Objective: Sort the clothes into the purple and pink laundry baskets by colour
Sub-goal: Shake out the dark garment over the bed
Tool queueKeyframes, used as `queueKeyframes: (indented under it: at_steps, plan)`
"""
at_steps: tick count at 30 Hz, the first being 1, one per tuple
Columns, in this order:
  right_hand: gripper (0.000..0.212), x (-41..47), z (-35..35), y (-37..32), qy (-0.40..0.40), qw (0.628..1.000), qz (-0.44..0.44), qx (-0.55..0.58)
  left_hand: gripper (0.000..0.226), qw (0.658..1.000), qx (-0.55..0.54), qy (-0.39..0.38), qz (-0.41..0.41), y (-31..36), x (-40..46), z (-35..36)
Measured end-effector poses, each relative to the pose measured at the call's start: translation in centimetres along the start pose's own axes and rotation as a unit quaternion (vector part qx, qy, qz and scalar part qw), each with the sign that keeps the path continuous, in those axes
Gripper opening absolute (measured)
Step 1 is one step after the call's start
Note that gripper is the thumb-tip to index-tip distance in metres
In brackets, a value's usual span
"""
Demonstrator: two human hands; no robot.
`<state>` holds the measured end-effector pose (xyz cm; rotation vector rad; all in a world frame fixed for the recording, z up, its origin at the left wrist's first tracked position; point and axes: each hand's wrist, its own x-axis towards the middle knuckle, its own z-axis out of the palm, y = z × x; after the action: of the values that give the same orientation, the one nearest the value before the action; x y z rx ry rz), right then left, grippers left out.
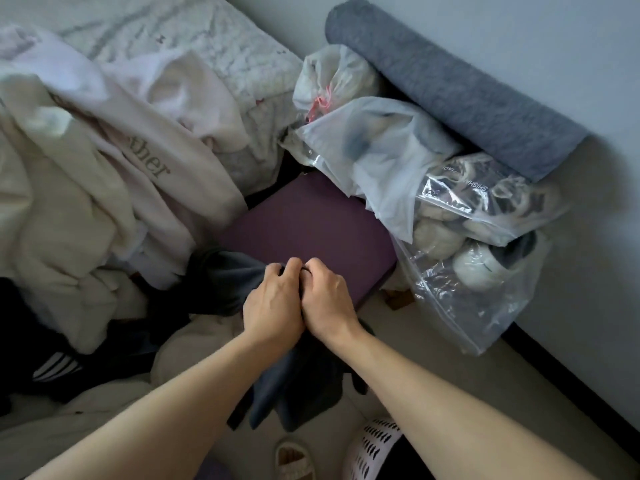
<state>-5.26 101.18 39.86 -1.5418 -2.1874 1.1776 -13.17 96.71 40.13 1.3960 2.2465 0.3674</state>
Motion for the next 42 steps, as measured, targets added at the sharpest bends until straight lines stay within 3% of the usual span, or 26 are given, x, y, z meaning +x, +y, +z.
queueKeyframes:
  at_steps: [2,8,12,16,20,22,24,27,28,32,38,42]
  plan:
    - [0.021,-1.2,-0.9,-2.5,0.003,0.999,-0.032,0.03,0.01,0.999,-0.025,0.017,-0.028,-0.1,-0.7,-2.3]
    - [0.014,-6.3,-4.0,-9.1,0.034,0.988,-0.098,0.113,0.011,0.986,-0.125,0.073,-0.084,0.1,-6.0,-9.0]
    - [0.028,-11.3,-6.1,-12.2,0.035,0.978,-0.124,0.163,0.019,0.976,-0.171,0.109,-0.078,0.4,-10.3,-14.2]
    - [0.037,-16.1,-8.1,-13.5,0.03,0.984,-0.131,0.12,0.018,0.952,-0.249,0.169,-0.062,0.6,-14.4,-19.2]
    - [0.055,-20.9,-10.4,-15.0,0.02,0.994,-0.101,0.028,0.036,0.925,-0.32,0.204,-0.032,1.8,-17.5,-23.5]
    - [0.061,-23.3,-11.4,-16.1,0.018,0.994,-0.105,0.019,0.031,0.909,-0.356,0.214,-0.02,3.1,-19.0,-25.5]
    - [0.042,-24.8,-12.4,-17.2,0.055,0.992,-0.114,0.02,0.014,0.901,-0.377,0.216,-0.015,4.4,-20.4,-27.1]
    - [0.011,-26.0,-14.7,-18.6,0.138,0.982,-0.13,0.022,0.013,0.884,-0.412,0.22,-0.018,5.9,-22.0,-28.7]
    - [0.004,-26.6,-15.8,-19.1,0.155,0.979,-0.13,0.031,0.014,0.881,-0.42,0.216,-0.021,6.4,-22.6,-29.2]
    - [0.029,-28.9,-20.2,-20.5,0.196,0.968,-0.114,0.11,0.017,0.881,-0.427,0.205,-0.005,8.1,-24.1,-30.8]
    - [0.025,-32.0,-27.3,-22.0,0.194,0.941,-0.081,0.267,0.02,0.896,-0.392,0.207,-0.018,10.3,-26.0,-32.3]
    - [0.047,-34.1,-31.1,-23.9,0.188,0.922,-0.065,0.331,0.018,0.909,-0.358,0.214,-0.025,12.1,-27.3,-32.4]
